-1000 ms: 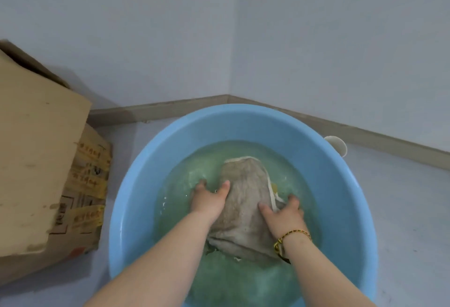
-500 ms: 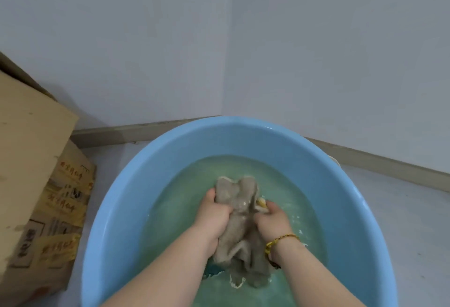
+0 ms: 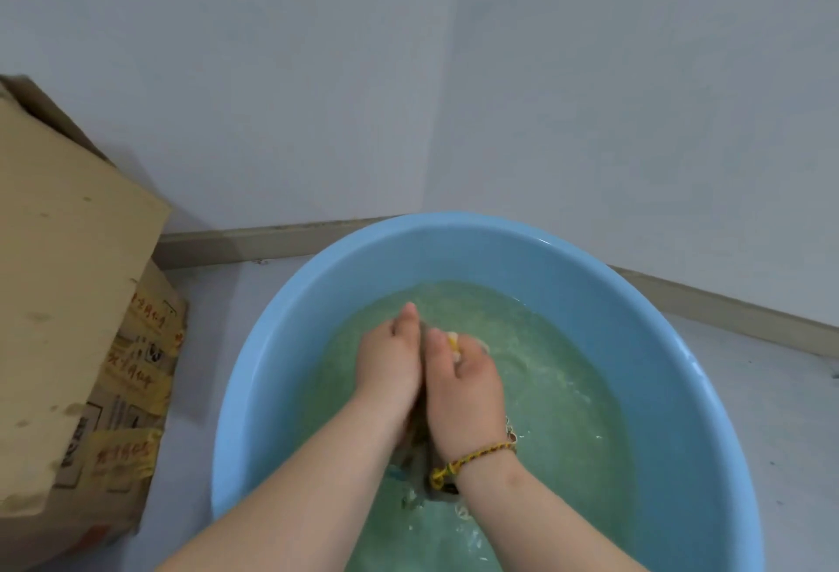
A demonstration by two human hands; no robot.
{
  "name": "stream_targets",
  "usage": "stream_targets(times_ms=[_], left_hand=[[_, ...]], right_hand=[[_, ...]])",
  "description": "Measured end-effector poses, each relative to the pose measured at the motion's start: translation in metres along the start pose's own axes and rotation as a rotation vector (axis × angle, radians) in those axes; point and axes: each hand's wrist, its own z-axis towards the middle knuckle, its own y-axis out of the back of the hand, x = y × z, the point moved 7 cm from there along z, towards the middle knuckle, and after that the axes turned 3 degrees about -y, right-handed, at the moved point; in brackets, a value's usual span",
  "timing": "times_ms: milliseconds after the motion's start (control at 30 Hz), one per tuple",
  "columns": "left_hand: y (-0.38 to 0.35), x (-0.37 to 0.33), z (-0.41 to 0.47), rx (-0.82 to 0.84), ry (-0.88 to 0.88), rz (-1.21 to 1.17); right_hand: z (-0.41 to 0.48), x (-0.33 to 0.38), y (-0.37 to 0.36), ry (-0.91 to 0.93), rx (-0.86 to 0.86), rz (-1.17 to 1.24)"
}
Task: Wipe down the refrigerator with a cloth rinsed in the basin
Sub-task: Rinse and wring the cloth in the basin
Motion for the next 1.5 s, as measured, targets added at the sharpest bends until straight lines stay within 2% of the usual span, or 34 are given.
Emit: stream_targets(times_ms=[100,267,367,433,500,567,667,733,800,900,933,1000,1067,1133,1200,1333,1433,1500], left_hand=[[-0.008,0.003,-0.004,0.028,0.055,-0.055],[-0.032,0.007,-0.013,0.209,0.092,-0.050],[-0.020,0.010,0.002,0.195,0.073,-0.007],[-0.011,0.019,0.014,0.149,0.087,0.077],[-0.004,0.031,0.023,0.112,0.122,0.164],[-0.004,0.042,0.029,0.148,0.143,0.276],[-0.007,0.053,0.029,0.188,0.151,0.520],[-0.004,0.058,0.028,0.138,0.167,0.589],[-0.002,0.064,0.030,0.074,0.232,0.426],[-0.013,0.059,0.023,0.110,0.341,-0.043],[-0.019,0.052,0.017,0.157,0.367,-0.155],[-0.029,0.033,0.009,0.231,0.354,-0.238],[-0.030,0.016,0.010,0.174,0.241,-0.250],[-0.023,0.000,0.011,0.028,0.104,-0.255],[-0.023,-0.006,0.007,-0.046,0.036,-0.250],[-0.023,-0.017,-0.007,-0.091,-0.050,-0.199],[-0.008,-0.017,-0.002,-0.161,-0.014,-0.230],[-0.014,-0.018,-0.008,-0.093,0.052,-0.317]], right_hand=[[0.007,0.004,0.007,0.038,-0.037,-0.082],[0.039,-0.020,0.017,-0.088,-0.059,-0.068],[0.043,-0.031,0.018,-0.145,-0.007,-0.055],[0.046,-0.040,0.026,-0.196,0.088,-0.091],[0.046,-0.051,0.028,-0.228,0.240,-0.235],[0.045,-0.062,0.025,-0.211,0.314,-0.428],[0.045,-0.074,0.017,-0.175,0.334,-0.711],[0.047,-0.080,0.015,-0.178,0.304,-0.747],[0.050,-0.085,0.016,-0.235,0.253,-0.606],[0.047,-0.080,0.021,-0.375,0.192,-0.061],[0.045,-0.069,0.025,-0.353,0.151,0.084],[0.040,-0.041,0.032,-0.212,0.058,0.211],[0.027,-0.008,0.028,0.016,0.047,0.138],[0.013,0.009,0.018,0.158,0.045,0.000],[0.016,0.009,0.018,0.136,-0.003,-0.018],[0.023,0.007,0.028,0.058,-0.082,0.118],[0.001,0.014,0.019,0.147,-0.014,0.018],[0.003,0.018,0.025,0.172,-0.023,-0.028]])
